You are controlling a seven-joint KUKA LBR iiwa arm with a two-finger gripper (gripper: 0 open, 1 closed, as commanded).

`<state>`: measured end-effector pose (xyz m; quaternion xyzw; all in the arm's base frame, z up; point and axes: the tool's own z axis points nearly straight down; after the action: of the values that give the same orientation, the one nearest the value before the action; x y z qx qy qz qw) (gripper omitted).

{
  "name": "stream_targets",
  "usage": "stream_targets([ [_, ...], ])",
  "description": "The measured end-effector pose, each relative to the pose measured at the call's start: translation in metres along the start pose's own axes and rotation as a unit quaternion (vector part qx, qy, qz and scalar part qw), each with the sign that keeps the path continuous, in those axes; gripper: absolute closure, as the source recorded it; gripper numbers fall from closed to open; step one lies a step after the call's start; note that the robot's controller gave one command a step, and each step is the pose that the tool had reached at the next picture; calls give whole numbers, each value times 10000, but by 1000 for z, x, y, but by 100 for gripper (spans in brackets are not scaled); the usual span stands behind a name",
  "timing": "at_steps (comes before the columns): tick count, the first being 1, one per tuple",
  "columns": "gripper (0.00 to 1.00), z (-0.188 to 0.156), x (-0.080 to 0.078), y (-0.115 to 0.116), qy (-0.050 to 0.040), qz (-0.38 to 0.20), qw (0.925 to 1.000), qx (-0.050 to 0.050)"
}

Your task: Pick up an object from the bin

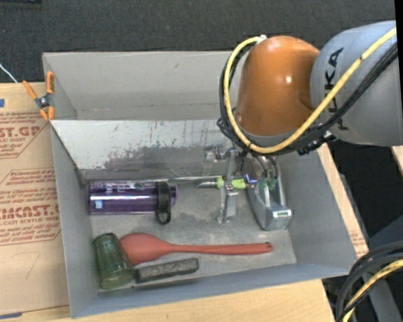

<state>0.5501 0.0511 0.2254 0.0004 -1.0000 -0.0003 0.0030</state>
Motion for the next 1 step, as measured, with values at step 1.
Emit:
stream_targets([
  [1,0,-5,-1,0,-40,5,10000,-3],
])
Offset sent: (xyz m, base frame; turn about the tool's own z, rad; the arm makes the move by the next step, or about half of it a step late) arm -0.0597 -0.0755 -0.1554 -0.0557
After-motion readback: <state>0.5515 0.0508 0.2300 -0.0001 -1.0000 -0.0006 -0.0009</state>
